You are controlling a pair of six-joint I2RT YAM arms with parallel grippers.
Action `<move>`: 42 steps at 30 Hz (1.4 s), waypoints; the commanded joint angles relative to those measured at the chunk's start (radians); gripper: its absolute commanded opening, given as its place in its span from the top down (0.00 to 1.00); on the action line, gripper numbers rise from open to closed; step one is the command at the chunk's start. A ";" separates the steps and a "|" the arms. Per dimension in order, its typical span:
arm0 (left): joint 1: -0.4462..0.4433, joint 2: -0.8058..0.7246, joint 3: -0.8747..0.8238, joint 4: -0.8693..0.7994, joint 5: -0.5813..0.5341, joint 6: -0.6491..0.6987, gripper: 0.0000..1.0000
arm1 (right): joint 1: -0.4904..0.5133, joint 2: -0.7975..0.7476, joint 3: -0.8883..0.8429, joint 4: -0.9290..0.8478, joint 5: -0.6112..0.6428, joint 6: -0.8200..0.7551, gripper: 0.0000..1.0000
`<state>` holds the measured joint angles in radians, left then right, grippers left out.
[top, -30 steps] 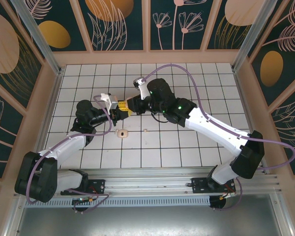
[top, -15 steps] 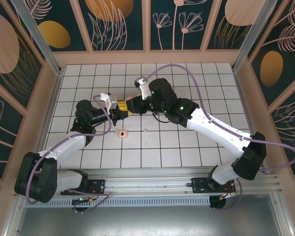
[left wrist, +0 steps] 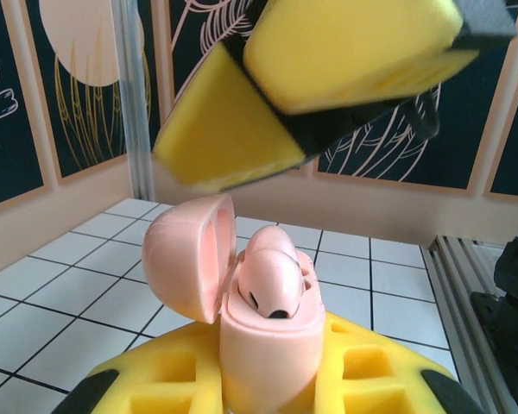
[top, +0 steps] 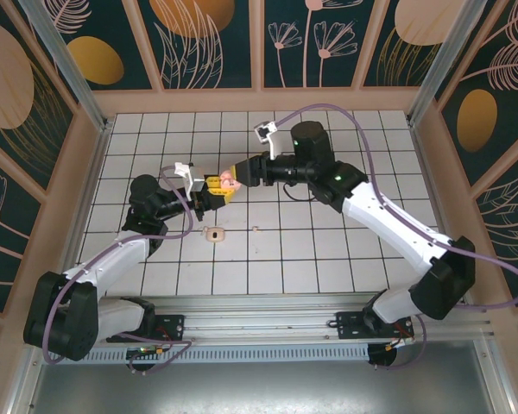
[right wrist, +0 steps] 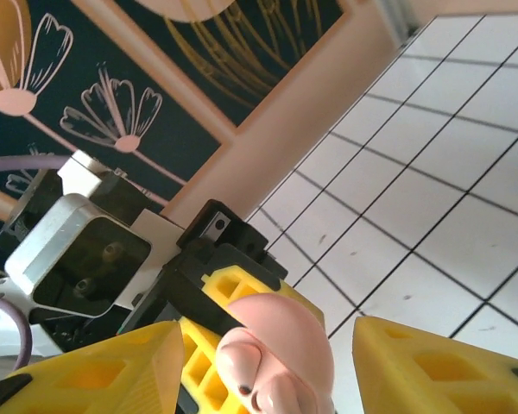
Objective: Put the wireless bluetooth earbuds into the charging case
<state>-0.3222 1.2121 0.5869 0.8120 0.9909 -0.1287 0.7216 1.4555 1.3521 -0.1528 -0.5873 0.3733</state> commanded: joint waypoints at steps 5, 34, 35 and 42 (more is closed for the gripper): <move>-0.006 -0.022 0.038 0.019 0.025 -0.005 0.97 | 0.008 0.077 0.067 0.057 -0.182 0.034 0.45; -0.098 0.167 0.268 -0.459 -0.245 -0.278 0.99 | -0.271 -0.291 -0.367 -0.099 0.483 0.427 0.54; -0.111 0.193 0.292 -0.494 -0.286 -0.322 0.99 | -0.283 -0.307 -0.391 -0.098 0.489 0.438 0.54; -0.230 0.401 0.519 -0.741 -0.442 -0.481 1.00 | -0.349 -0.353 -0.483 -0.106 0.520 0.444 0.54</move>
<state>-0.5098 1.5581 1.0260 0.2173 0.6373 -0.5079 0.3977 1.1305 0.8898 -0.2508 -0.1204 0.7937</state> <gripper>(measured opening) 0.189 0.464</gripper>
